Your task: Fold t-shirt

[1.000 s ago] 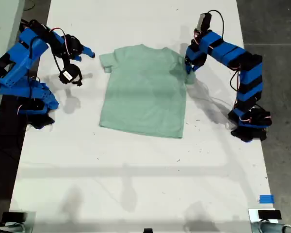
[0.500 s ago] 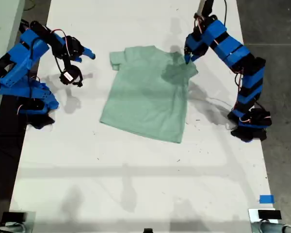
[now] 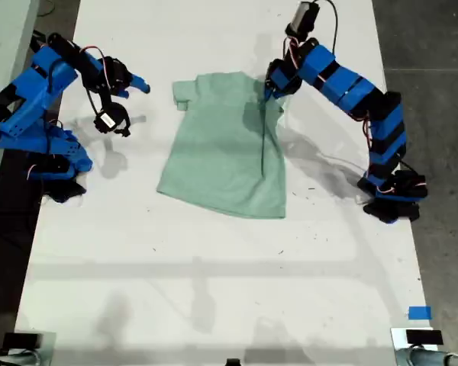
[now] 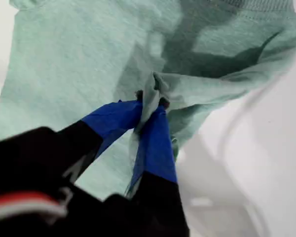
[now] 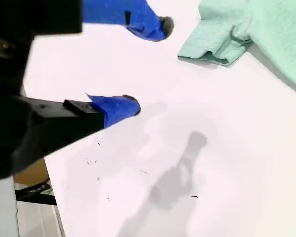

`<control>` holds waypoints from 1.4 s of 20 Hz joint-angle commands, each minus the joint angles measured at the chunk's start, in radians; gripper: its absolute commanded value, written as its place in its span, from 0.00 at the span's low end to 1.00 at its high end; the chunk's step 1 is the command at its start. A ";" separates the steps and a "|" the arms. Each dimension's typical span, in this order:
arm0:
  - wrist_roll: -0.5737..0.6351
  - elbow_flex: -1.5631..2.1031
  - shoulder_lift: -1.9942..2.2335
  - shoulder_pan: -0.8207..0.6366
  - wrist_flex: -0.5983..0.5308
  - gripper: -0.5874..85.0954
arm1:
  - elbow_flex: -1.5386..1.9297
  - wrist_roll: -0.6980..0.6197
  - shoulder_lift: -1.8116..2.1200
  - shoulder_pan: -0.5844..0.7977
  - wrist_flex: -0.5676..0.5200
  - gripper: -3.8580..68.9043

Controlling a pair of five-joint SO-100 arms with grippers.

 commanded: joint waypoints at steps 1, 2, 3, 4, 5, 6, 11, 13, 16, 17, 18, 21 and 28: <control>-0.002 -0.005 0.026 0.000 -0.011 0.30 | -0.114 0.044 -0.034 -0.028 -0.114 0.04; -0.002 -0.003 0.026 0.000 -0.009 0.30 | -0.114 0.055 -0.051 -0.034 -0.147 0.04; -0.002 -0.002 0.028 0.000 -0.009 0.30 | -0.123 0.054 -0.060 -0.037 -0.172 0.04; -0.002 0.002 0.028 0.000 -0.011 0.30 | -0.158 0.025 -0.064 -0.046 -0.169 0.14; -0.002 0.005 0.028 0.000 -0.012 0.30 | -0.204 -0.009 -0.058 -0.057 -0.144 0.57; -0.002 0.009 0.028 0.000 -0.017 0.30 | -0.209 -0.032 -0.021 -0.063 -0.135 0.59; -0.006 0.012 0.020 0.011 -0.038 0.30 | -0.202 -0.064 0.170 -0.014 -0.005 0.45; -0.008 0.012 0.012 0.014 -0.046 0.30 | -0.199 -0.072 0.212 0.023 0.077 0.43; -0.009 0.002 -0.006 0.023 -0.078 0.31 | -0.143 -0.078 0.295 0.048 0.201 0.41; -0.009 -0.018 -0.040 0.029 -0.098 0.31 | -0.115 -0.087 0.324 0.041 0.224 0.40; -0.011 -0.060 -0.103 0.040 -0.109 0.31 | -0.091 -0.094 0.351 0.031 0.242 0.40; -0.017 -0.225 -0.314 0.064 -0.137 0.32 | -0.014 -0.097 0.419 -0.008 0.278 0.37; 0.032 -0.693 -0.772 0.032 -0.063 0.32 | 0.199 -0.067 0.600 -0.058 0.270 0.36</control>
